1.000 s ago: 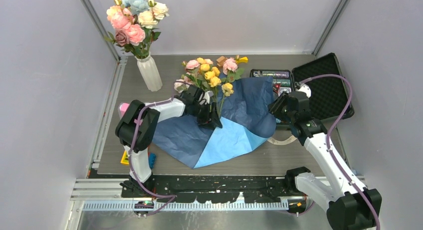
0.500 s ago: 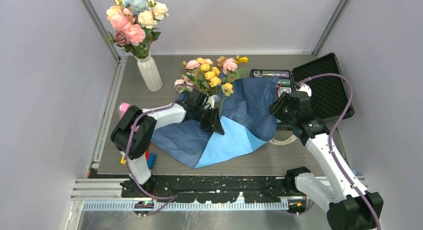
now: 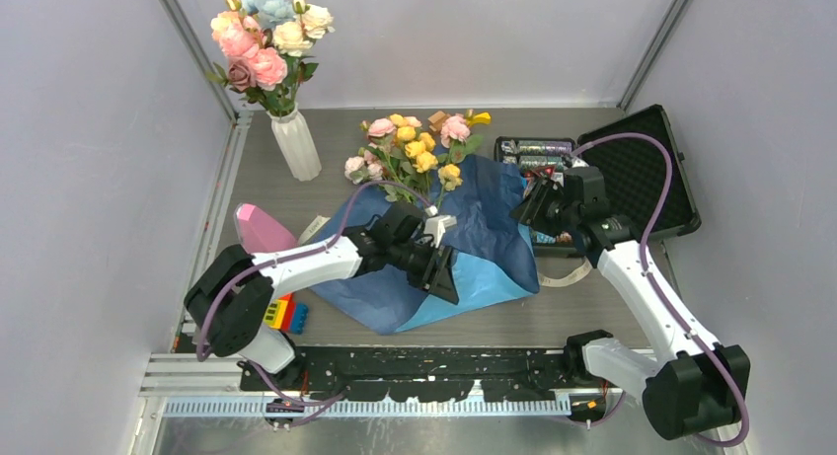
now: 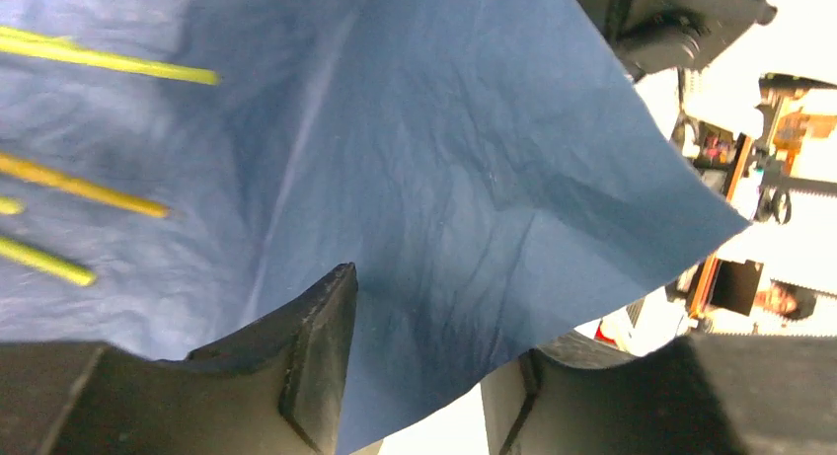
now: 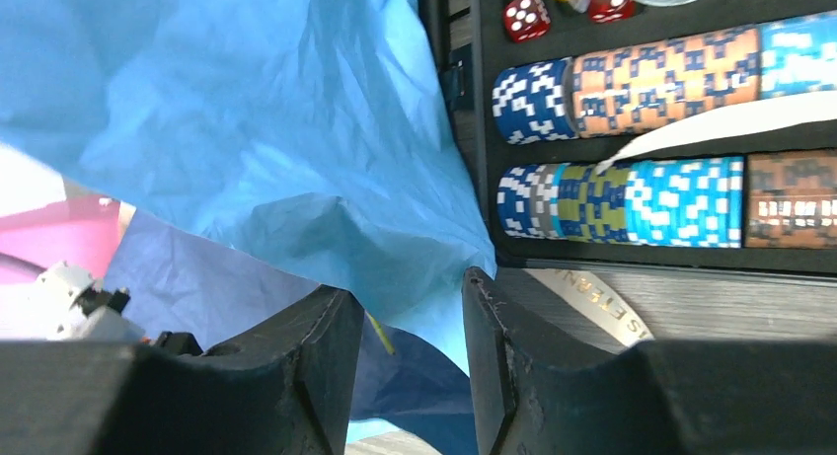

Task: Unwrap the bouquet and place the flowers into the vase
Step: Unfold the wrapping paper at the center of the board.

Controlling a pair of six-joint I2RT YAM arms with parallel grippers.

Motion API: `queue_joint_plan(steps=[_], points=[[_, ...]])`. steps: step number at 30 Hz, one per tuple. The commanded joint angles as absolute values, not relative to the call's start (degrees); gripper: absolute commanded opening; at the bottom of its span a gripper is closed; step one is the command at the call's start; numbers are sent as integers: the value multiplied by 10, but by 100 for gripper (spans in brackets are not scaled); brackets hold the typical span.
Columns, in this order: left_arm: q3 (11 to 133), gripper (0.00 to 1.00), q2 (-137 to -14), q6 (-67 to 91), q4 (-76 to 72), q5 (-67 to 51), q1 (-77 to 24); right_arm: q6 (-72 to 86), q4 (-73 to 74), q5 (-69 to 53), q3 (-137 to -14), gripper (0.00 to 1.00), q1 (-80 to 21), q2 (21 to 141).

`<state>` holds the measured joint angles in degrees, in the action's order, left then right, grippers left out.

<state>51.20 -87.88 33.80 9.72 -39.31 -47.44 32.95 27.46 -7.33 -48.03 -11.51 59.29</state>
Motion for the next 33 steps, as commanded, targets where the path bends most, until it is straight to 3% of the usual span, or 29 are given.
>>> queue_joint_plan(steps=[1, 9, 17, 24, 33], points=[[506, 52, -843, 306, 62, -423, -515, 319, 262, -140, -513, 47, -115, 602], [504, 67, -829, 297, 58, -405, -588, 312, 291, -85, -530, 54, -116, 553], [523, 75, -856, 298, 56, -428, -654, 301, 360, -35, -579, 61, -116, 509], [533, 77, -849, 297, 57, -422, -677, 300, 364, -104, -600, 64, -116, 492], [547, 80, -772, 287, 89, -337, -677, 326, 342, -168, -558, 60, -146, 530]])
